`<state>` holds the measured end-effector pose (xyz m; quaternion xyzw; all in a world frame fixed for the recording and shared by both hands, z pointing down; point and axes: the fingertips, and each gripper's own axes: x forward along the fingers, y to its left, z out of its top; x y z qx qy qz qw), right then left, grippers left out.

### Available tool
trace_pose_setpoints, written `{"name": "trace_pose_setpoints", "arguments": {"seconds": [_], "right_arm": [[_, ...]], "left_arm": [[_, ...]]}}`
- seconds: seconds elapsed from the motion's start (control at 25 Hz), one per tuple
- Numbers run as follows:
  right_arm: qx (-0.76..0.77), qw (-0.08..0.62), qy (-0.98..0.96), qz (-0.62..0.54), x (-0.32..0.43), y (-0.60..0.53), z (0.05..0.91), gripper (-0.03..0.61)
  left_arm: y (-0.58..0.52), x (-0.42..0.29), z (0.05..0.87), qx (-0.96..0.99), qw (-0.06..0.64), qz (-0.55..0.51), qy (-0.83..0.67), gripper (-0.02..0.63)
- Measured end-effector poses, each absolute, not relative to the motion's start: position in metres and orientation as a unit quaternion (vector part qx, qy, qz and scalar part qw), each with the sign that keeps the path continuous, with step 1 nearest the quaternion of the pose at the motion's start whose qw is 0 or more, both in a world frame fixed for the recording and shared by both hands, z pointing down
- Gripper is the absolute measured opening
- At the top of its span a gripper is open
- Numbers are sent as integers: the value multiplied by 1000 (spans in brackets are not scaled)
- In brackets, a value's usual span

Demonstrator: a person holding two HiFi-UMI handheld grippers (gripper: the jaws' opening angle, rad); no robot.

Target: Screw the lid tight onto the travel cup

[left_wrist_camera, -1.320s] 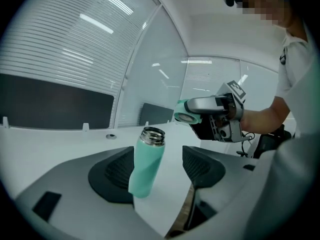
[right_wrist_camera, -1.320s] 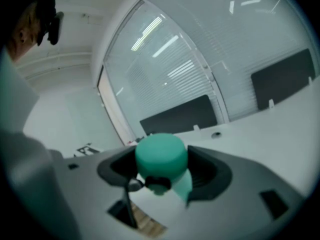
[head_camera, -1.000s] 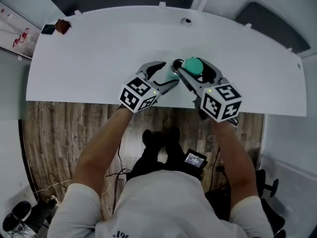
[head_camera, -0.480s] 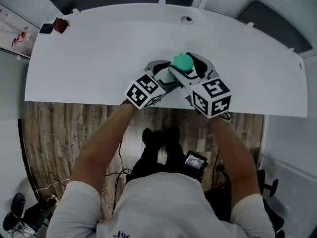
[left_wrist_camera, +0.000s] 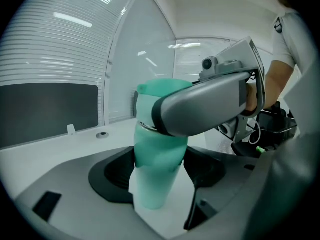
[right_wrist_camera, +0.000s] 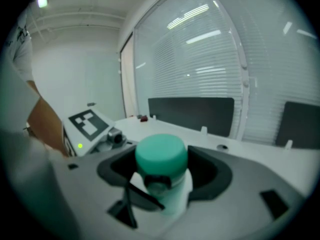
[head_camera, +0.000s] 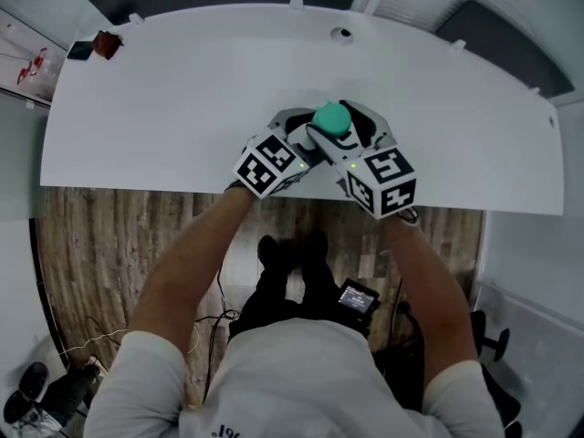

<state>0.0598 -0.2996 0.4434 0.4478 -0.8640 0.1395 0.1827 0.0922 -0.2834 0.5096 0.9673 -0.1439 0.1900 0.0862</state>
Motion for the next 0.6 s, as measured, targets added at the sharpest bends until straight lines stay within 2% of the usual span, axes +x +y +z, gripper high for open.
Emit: {"name": "trace_pose_setpoints", "arguments": {"seconds": [0.32,0.6], "right_arm": [[409,249,-871,112,63,-289,443,322],[417,255,-862,133,67,-288,437,308]], "left_arm": [[-282,94,507,970,85,188,-129,324],[-279,95,508,970,82,196,-115,324]]}}
